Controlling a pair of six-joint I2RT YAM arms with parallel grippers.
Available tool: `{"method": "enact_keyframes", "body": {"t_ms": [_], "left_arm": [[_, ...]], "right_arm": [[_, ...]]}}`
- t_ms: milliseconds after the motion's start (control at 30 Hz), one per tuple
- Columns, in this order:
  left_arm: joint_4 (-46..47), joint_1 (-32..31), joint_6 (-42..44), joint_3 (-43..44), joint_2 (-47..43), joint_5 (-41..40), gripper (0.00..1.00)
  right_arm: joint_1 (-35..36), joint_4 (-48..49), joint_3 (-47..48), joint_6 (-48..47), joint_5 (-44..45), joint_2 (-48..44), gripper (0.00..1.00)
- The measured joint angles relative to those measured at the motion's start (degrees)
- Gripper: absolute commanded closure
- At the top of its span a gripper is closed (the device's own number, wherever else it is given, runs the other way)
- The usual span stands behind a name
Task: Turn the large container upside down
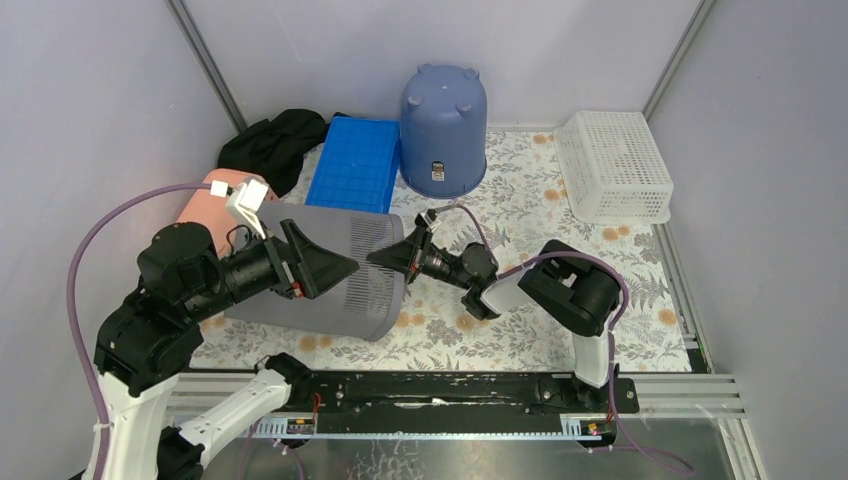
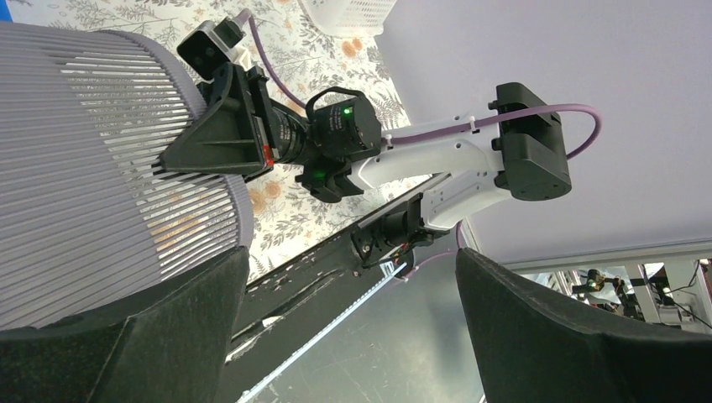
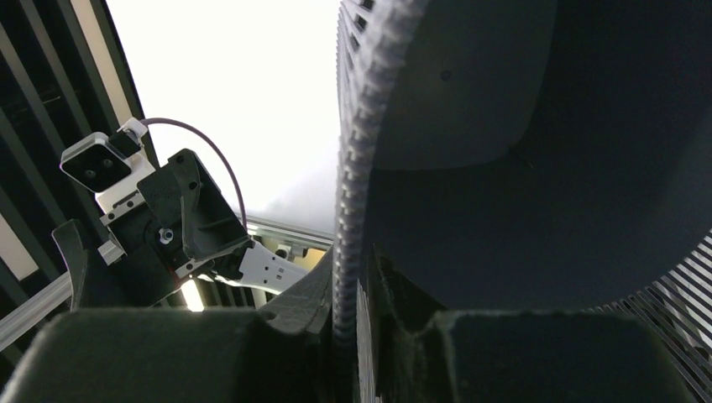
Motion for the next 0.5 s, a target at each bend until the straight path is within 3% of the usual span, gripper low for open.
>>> {"method": "enact_keyframes", "body": {"t_ms": [500], "left_arm": [[-0.7, 0.0, 1.2, -0.7, 1.1, -2.8, 0.00]], "right_arm": [[-2.5, 0.7, -8.2, 0.0, 0.2, -3.6, 0.65]]}}
